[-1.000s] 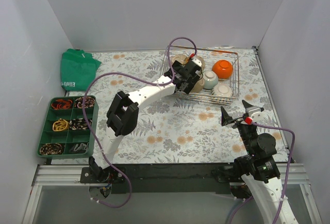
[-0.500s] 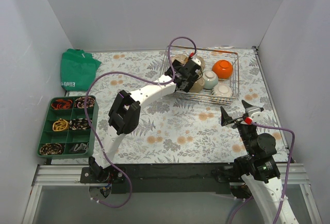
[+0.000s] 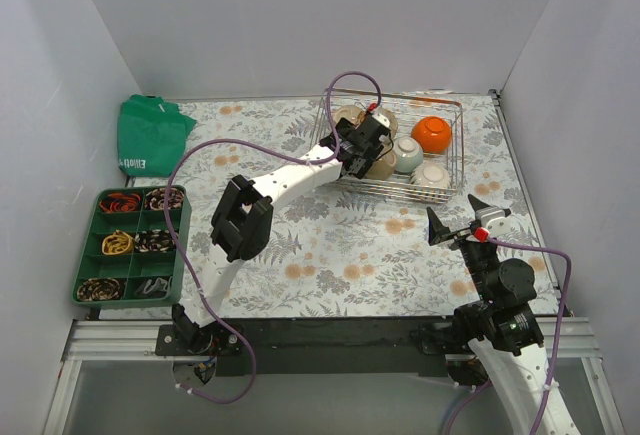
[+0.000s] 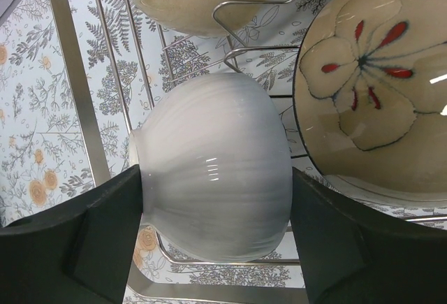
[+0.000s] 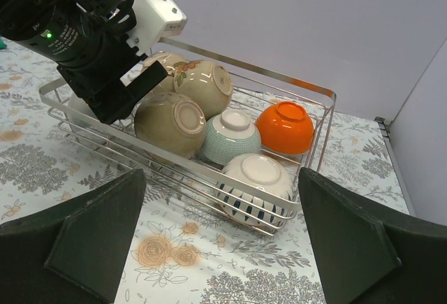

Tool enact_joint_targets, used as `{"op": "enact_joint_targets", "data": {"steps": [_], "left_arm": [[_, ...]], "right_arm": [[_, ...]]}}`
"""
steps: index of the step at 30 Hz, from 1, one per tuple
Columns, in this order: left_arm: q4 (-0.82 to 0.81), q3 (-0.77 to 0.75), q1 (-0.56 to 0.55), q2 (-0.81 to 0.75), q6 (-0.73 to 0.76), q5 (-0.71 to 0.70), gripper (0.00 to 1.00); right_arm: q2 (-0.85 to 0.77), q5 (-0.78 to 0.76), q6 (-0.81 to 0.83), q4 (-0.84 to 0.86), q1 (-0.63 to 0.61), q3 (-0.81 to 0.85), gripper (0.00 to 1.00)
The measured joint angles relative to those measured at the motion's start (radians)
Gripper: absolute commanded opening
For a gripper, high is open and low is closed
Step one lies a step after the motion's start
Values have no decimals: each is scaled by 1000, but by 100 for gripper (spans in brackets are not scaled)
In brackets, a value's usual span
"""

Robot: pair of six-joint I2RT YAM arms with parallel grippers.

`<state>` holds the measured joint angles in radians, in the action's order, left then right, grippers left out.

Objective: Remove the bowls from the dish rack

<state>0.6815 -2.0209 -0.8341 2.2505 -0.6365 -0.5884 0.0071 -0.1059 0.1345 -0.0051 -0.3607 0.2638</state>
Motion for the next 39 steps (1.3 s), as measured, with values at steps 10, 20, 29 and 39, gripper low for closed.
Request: {"op": "enact_joint_targets", "data": {"steps": [10,20,29,39], "left_arm": [[2,-2,0,-4,-3,-3,25],[-10,-2,0,-44,6,-8,18],[-28,5,0,-123,5,-20,15],[-97,108,11,-272,-101,70,12]], "right_arm": [[0,0,0,0,-2,0,99],[0,0,0,0,-2,0,99],[0,1,0,0,-2,0,99],[0,59,0,-15,-2,17,99]]}}
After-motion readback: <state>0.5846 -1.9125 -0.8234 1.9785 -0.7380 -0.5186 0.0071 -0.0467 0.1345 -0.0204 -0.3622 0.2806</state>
